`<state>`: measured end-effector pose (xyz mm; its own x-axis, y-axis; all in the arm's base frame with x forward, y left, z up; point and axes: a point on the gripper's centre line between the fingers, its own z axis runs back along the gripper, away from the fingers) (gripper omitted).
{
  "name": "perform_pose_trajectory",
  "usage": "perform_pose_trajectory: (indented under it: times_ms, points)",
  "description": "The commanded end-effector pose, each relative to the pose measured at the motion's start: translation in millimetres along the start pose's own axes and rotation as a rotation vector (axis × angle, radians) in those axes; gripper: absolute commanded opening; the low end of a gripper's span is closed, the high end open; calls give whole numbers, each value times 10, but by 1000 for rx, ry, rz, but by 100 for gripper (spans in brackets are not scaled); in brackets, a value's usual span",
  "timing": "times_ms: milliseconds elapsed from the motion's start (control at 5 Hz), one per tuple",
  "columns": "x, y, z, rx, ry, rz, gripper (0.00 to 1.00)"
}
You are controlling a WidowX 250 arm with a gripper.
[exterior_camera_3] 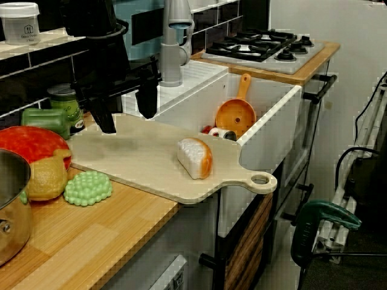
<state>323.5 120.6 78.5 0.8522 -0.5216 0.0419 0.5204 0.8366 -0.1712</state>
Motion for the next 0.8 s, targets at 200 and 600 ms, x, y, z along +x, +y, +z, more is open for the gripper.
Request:
perform_pose_trajectory:
  times_ms: [200,600]
  points:
    - [135,180,195,144,-41,-1,100]
    - [115,313,262,137,-85,35,100]
